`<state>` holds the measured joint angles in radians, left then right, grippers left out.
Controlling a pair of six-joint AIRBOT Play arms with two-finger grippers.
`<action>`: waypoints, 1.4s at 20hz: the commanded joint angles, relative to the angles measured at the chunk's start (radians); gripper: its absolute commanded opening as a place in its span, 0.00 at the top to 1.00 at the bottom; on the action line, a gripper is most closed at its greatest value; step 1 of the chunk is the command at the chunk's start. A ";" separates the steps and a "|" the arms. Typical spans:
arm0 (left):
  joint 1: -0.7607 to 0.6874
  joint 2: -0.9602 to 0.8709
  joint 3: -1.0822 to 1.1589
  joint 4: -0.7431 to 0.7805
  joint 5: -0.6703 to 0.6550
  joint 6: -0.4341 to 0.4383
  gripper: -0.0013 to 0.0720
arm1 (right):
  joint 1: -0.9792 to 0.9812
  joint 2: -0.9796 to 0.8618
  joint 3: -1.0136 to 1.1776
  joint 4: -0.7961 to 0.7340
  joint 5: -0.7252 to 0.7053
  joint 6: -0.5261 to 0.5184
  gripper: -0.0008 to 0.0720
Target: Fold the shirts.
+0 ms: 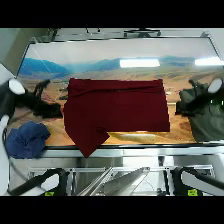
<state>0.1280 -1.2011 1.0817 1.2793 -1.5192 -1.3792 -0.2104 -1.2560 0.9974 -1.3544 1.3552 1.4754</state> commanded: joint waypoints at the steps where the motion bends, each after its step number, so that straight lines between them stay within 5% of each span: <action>1: -0.001 0.252 -0.298 -0.005 0.158 -0.051 0.69 | -0.004 0.156 -0.283 0.008 -0.235 0.022 0.47; 3: 0.000 0.331 -0.375 -0.064 0.228 -0.052 0.96 | -0.004 0.152 -0.314 0.041 -0.265 0.021 0.48; 6: -0.001 0.406 -0.446 -0.130 0.241 -0.064 0.95 | -0.004 0.138 -0.314 0.042 -0.238 0.021 0.48; 8: 0.001 0.435 -0.489 -0.128 0.243 -0.093 0.52 | -0.004 0.138 -0.313 0.041 -0.241 0.021 0.40; 9: 0.000 0.436 -0.505 -0.130 0.248 -0.108 0.53 | -0.004 0.138 -0.313 0.042 -0.240 0.021 0.28; 10: 0.000 0.426 -0.518 -0.130 0.247 -0.108 0.53 | -0.004 0.138 -0.313 0.043 -0.240 0.021 0.27; 23: -0.001 0.032 -0.615 -0.138 0.366 -0.113 0.52 | -0.004 0.138 -0.313 0.049 -0.245 0.021 0.27; 28: 0.000 -0.015 -0.615 -0.414 0.464 0.045 0.52 | -0.004 0.138 -0.313 0.057 -0.245 0.021 0.27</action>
<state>0.1276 -1.1828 0.4690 0.9882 -1.1473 -1.4223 -0.2142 -1.1191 0.6846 -1.3006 1.1088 1.4963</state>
